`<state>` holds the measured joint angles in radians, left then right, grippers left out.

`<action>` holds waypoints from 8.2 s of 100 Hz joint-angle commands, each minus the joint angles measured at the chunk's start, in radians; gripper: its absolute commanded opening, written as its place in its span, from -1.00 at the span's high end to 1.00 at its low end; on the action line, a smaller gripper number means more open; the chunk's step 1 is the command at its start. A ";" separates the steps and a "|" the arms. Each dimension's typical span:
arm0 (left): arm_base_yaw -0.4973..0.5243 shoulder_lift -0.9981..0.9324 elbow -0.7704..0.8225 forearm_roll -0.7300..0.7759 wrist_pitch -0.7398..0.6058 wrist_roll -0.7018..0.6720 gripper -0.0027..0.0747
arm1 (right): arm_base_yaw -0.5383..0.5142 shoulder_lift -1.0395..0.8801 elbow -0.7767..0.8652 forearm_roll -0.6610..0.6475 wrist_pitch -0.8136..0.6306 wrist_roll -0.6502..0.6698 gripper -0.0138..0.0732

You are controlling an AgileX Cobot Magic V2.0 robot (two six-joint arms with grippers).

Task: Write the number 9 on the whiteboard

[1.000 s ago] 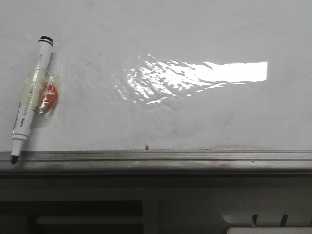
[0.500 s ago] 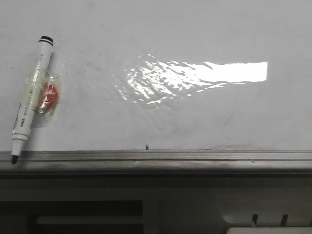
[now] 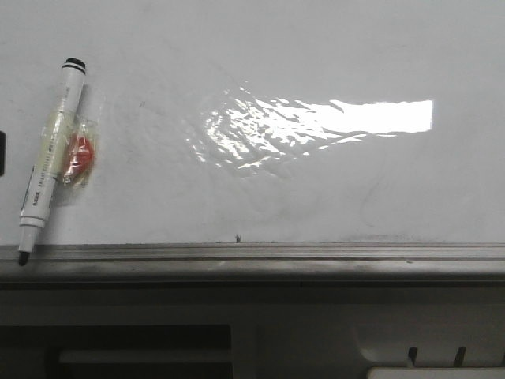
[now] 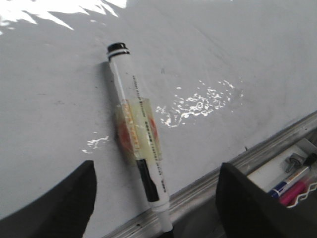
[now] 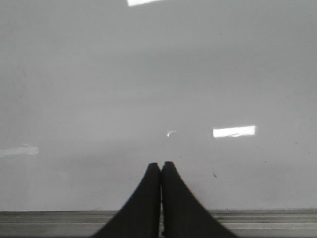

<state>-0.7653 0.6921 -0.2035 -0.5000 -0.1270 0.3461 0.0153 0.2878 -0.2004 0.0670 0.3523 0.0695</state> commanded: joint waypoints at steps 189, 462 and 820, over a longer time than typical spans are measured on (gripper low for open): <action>-0.258 0.299 -0.196 0.626 -0.236 -0.057 0.98 | 0.867 0.588 -0.597 0.036 0.064 -0.062 -0.14; -0.171 -0.049 -0.196 0.259 -0.195 -0.057 0.20 | 0.551 0.860 -0.985 -0.021 0.323 -0.018 0.84; -0.324 0.477 -0.192 -0.658 -0.465 0.022 0.22 | 0.836 0.815 -0.852 0.236 0.295 -0.016 -0.22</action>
<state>-1.0854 1.1764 -0.3717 -1.1666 -0.5468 0.3659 0.8524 1.1165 -1.0179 0.2886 0.6993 0.0629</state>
